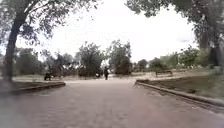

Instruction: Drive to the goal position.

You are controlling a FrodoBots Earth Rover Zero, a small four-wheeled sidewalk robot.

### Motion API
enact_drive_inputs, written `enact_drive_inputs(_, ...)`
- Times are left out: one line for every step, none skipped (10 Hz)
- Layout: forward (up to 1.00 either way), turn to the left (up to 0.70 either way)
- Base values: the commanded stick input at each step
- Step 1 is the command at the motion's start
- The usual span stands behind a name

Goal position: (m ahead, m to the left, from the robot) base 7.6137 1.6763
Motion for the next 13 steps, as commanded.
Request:
enact_drive_inputs(1.00,0.01)
enact_drive_inputs(1.00,0.01)
enact_drive_inputs(1.00,0.01)
enact_drive_inputs(1.00,0.01)
enact_drive_inputs(1.00,0.01)
enact_drive_inputs(1.00,0.01)
enact_drive_inputs(1.00,0.01)
enact_drive_inputs(1.00,0.07)
enact_drive_inputs(1.00,0.34)
enact_drive_inputs(1.00,0.41)
enact_drive_inputs(1.00,0.41)
enact_drive_inputs(1.00,0.41)
enact_drive_inputs(1.00,0.08)
